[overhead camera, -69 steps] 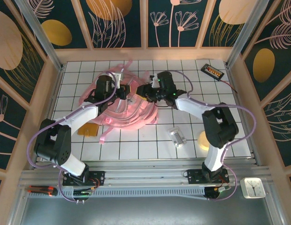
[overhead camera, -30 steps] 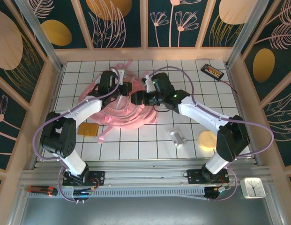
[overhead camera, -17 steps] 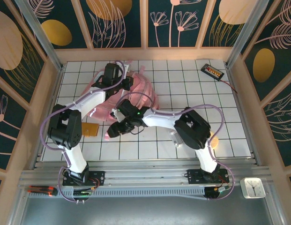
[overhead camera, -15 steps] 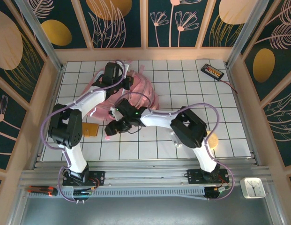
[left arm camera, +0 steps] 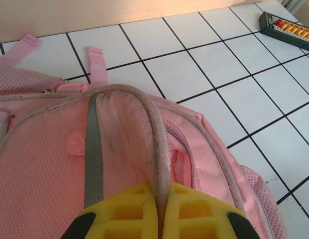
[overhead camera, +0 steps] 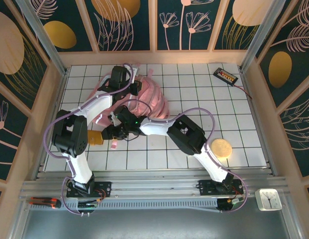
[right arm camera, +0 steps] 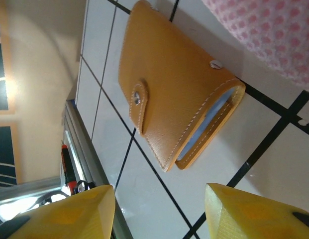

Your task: Pack books, pencil case, and school supplies into a backpack

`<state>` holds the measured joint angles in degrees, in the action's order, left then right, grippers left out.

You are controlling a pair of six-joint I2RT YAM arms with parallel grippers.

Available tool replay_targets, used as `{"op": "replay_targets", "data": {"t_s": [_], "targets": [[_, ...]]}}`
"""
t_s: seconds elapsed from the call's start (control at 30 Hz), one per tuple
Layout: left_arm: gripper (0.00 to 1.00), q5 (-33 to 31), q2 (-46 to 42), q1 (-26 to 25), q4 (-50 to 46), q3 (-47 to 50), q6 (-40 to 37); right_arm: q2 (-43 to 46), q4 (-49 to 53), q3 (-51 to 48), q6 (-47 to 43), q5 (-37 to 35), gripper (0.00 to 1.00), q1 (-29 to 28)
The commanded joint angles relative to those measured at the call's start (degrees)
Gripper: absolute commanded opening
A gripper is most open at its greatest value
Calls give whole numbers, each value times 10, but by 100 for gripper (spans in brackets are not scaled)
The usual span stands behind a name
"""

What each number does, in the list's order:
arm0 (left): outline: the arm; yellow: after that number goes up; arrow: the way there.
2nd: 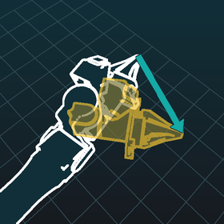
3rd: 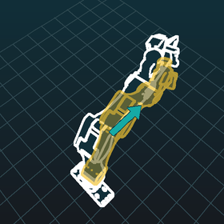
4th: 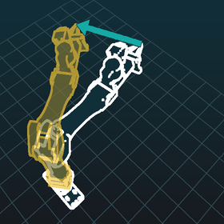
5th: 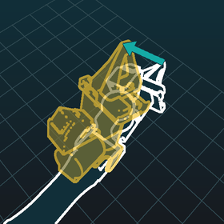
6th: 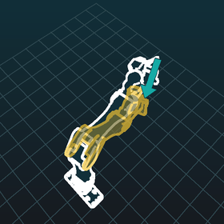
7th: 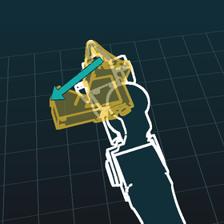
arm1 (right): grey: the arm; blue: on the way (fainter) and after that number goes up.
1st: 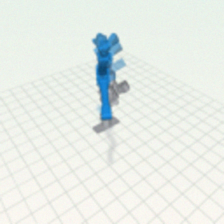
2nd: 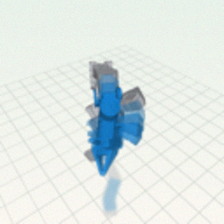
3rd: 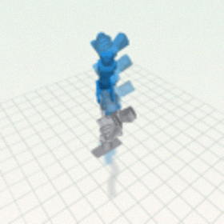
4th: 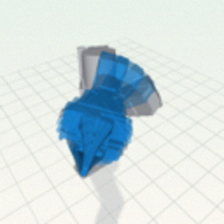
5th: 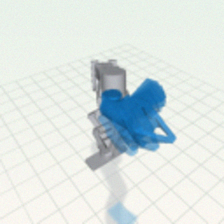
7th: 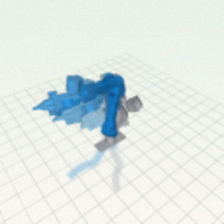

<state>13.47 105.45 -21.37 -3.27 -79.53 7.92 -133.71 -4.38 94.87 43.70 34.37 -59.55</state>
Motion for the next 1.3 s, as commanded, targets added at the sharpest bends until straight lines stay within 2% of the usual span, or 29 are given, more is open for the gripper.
{"op": "replay_targets", "data": {"t_s": [0.0,0.37,0.6,0.73,1.1,1.27], "targets": [[0,-5,-5,6,17,-8,-13,-21,-7,26,22,-11,50,-7],[0,-2,-14,6,22,10,-16,-60,11,87,37,-31,39,-18],[0,-4,-19,6,30,22,-21,-89,49,135,47,-40,38,-16],[0,-1,-22,6,39,32,-19,-93,117,163,46,-79,39,-17],[0,8,-16,6,53,36,-7,-71,195,163,38,-144,39,-17],[0,7,-19,6,52,36,-9,-71,205,171,36,-151,39,-18]]}}
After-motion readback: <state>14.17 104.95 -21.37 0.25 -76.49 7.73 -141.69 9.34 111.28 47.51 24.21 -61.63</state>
